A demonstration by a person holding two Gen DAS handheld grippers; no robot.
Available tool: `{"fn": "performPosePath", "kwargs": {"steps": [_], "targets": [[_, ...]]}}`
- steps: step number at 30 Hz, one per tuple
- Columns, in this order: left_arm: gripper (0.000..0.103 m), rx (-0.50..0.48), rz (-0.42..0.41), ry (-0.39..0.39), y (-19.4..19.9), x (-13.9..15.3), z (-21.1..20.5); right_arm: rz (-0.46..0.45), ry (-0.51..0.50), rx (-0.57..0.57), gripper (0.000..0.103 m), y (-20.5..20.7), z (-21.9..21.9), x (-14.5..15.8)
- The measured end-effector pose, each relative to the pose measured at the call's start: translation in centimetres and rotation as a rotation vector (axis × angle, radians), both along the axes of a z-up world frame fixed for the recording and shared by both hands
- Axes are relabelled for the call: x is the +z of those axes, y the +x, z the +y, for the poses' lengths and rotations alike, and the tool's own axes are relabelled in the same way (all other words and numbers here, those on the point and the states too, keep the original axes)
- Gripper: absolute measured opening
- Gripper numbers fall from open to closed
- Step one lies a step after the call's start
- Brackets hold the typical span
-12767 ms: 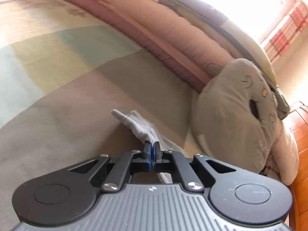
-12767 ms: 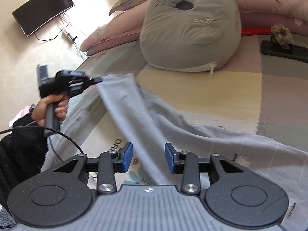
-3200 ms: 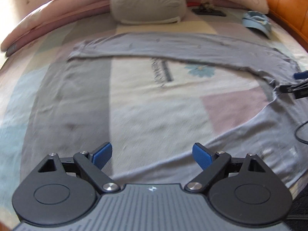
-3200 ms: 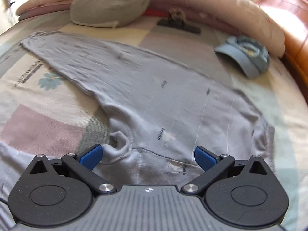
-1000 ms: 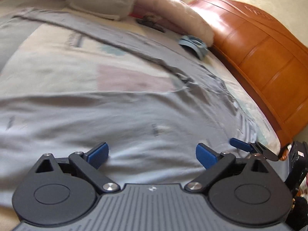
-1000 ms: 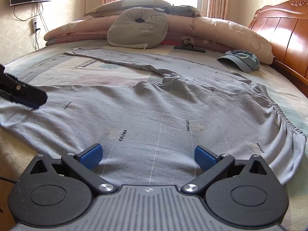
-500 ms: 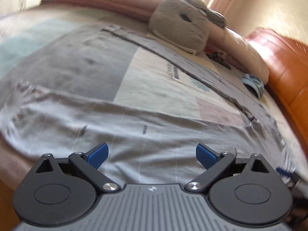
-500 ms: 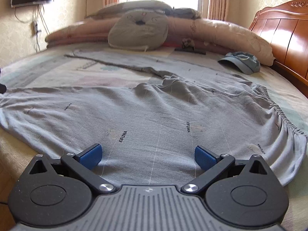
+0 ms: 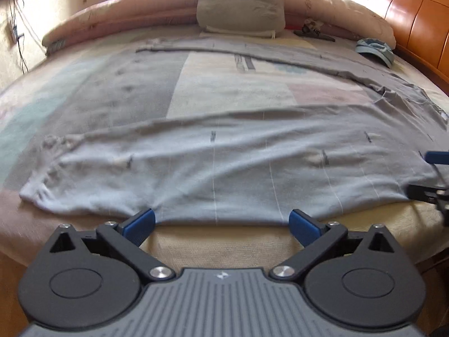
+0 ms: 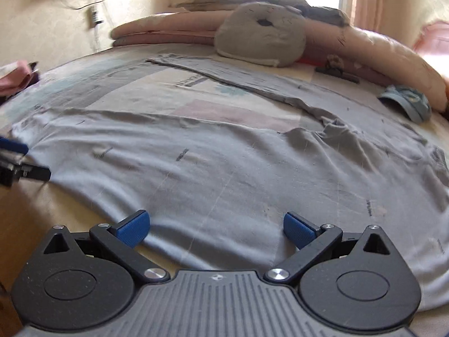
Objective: Fold clothes
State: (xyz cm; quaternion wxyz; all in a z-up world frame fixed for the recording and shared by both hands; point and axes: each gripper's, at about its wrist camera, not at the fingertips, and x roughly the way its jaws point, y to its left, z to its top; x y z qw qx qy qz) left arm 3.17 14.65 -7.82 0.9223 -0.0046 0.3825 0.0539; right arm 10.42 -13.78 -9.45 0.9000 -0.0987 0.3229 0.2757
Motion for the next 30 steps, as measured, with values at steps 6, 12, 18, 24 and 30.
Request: {"fn": "performPosePath", "kwargs": {"steps": [6,12,18,24,30], "targets": [[0.101,-0.038,-0.078,-0.014,2.8,0.6,-0.2,-0.049,0.101,-0.221,0.103,1.1,-7.2,1.4],[0.101,0.014,-0.062,-0.110,1.6,-1.6,0.8,-0.029,0.070,-0.366,0.103,1.7,-10.3,0.2],[0.101,0.034,-0.105,-0.122,-0.5,0.3,2.4,-0.003,0.040,-0.489,0.103,2.4,-12.9,-0.7],[0.101,0.118,-0.090,-0.112,2.3,0.1,7.0,-0.003,0.029,-0.502,0.103,2.4,-12.6,-0.7],[0.102,0.127,-0.078,-0.139,-1.4,-1.1,8.2,0.004,0.031,-0.498,0.103,2.4,-12.7,-0.6]]}}
